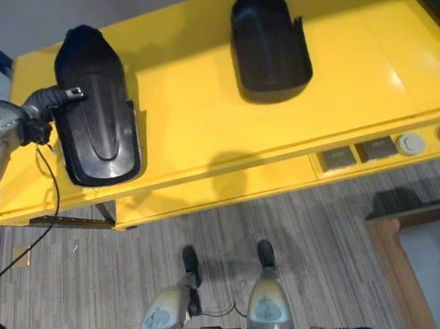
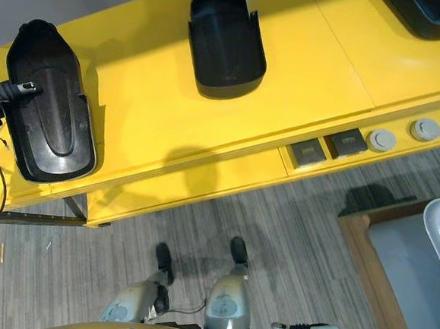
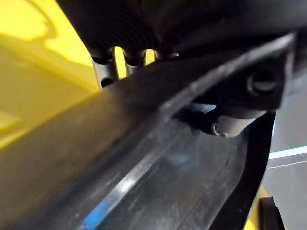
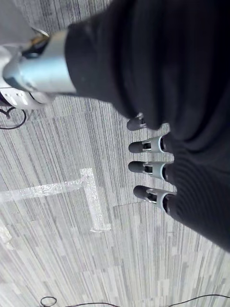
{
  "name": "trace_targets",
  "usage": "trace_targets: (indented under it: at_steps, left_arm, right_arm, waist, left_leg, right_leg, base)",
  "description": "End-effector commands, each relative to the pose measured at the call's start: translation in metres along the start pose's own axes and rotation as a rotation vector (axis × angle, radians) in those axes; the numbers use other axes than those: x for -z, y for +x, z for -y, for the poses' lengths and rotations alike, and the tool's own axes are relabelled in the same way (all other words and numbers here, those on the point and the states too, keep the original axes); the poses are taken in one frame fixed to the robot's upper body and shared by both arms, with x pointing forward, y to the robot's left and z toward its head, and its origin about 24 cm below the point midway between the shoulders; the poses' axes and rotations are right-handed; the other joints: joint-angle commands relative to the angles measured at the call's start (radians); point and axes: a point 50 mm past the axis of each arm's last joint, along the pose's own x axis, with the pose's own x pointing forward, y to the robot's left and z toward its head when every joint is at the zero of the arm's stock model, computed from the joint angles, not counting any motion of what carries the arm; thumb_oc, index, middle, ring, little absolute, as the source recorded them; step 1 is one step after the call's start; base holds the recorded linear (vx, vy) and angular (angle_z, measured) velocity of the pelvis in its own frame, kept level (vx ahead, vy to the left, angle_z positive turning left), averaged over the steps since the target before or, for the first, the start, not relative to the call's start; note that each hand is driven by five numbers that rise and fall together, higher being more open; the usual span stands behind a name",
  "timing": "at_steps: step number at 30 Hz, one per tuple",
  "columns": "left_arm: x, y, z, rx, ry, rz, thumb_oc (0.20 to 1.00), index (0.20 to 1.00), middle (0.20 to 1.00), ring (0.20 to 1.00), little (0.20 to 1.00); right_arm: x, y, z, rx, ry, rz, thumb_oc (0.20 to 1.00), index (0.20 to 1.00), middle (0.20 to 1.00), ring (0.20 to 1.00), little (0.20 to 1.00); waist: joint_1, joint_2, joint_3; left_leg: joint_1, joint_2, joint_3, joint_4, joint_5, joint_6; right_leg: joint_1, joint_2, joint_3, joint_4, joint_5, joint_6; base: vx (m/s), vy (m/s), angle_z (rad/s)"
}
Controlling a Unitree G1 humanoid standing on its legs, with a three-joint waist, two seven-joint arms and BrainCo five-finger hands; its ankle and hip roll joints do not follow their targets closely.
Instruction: Move parts from the plastic box to the shelf.
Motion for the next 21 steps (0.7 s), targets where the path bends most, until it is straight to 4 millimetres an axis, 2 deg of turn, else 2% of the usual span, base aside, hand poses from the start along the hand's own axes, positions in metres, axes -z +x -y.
trace_targets:
  at_steps: [1, 10, 11, 12, 16, 18, 21]
  left_arm:
    - [-0.017, -0.005, -0.022, -0.13, 0.07, 0.025, 0.2, 0.2, 0.2, 0.2, 0.2]
    - [-0.033, 0.0, -0.031, -0.297, 0.057, 0.058, 0.206, 0.206, 0.206, 0.206, 0.206]
    - [-0.036, 0.001, -0.033, -0.331, 0.043, 0.065, 0.715, 0.715, 0.715, 0.715, 0.715]
    - [-0.036, 0.001, -0.033, -0.335, 0.043, 0.065, 1.0, 1.0, 1.0, 1.0, 1.0]
    - [-0.047, 0.003, -0.033, -0.38, 0.05, 0.087, 1.0, 1.0, 1.0, 1.0, 1.0]
    - [-0.056, 0.002, -0.035, -0.414, 0.177, 0.11, 1.0, 1.0, 1.0, 1.0, 1.0]
    - [-0.068, -0.001, -0.037, -0.47, 0.254, 0.144, 1.0, 1.0, 1.0, 1.0, 1.0]
  right_arm:
    - [0.014, 0.001, -0.001, -0.023, -0.007, -0.042, 1.0, 1.0, 1.0, 1.0, 1.0]
    - [-0.008, 0.0, -0.011, -0.052, 0.009, 0.068, 1.0, 1.0, 1.0, 1.0, 1.0]
    - [-0.013, 0.0, -0.015, -0.056, 0.013, 0.088, 1.0, 1.0, 1.0, 1.0, 1.0]
    - [-0.014, 0.0, -0.015, -0.056, 0.013, 0.09, 1.0, 1.0, 1.0, 1.0, 1.0]
    - [-0.024, -0.001, -0.023, -0.061, 0.0, 0.124, 1.0, 1.0, 1.0, 1.0, 1.0]
    - [-0.027, -0.001, -0.026, -0.064, -0.005, 0.134, 1.0, 1.0, 1.0, 1.0, 1.0]
    - [-0.028, -0.001, -0.026, -0.067, -0.004, 0.135, 1.0, 1.0, 1.0, 1.0, 1.0]
  waist:
    - [-0.014, -0.047, 0.012]
    - [-0.031, -0.073, 0.07]
    - [-0.033, -0.079, 0.081]
    - [-0.033, -0.079, 0.081]
    - [-0.037, -0.088, 0.093]
    - [-0.036, -0.09, 0.091]
    - [-0.035, -0.09, 0.086]
  left_leg:
    - [0.026, -0.051, 0.053, 0.0, -0.126, 0.037]
    - [-0.021, -0.033, 0.061, 0.0, -0.111, 0.029]
    - [-0.032, -0.03, 0.059, 0.0, -0.108, 0.027]
    - [-0.034, -0.03, 0.058, 0.0, -0.108, 0.027]
    - [-0.049, -0.025, 0.053, 0.0, -0.101, 0.022]
    - [-0.047, -0.023, 0.054, 0.0, -0.101, 0.02]
    - [-0.035, -0.022, 0.058, 0.0, -0.106, 0.019]
  right_leg:
    - [-0.041, 0.055, 0.018, 0.034, -0.096, -0.057]
    - [-0.095, 0.064, 0.039, 0.037, -0.081, -0.059]
    - [-0.108, 0.066, 0.041, 0.038, -0.078, -0.06]
    - [-0.109, 0.066, 0.042, 0.038, -0.078, -0.06]
    - [-0.123, 0.074, 0.042, 0.038, -0.075, -0.062]
    - [-0.121, 0.075, 0.038, 0.037, -0.074, -0.062]
    - [-0.106, 0.073, 0.032, 0.034, -0.078, -0.06]
  base:
    - [-0.04, -0.024, -0.05]
    - [-0.04, -0.023, -0.05]
    - [-0.07, -0.043, -0.06]
    - [-0.07, -0.044, -0.04]
    - [-0.06, -0.028, 0.0]
    - [-0.06, -0.027, -0.01]
    - [-0.01, -0.007, 0.0]
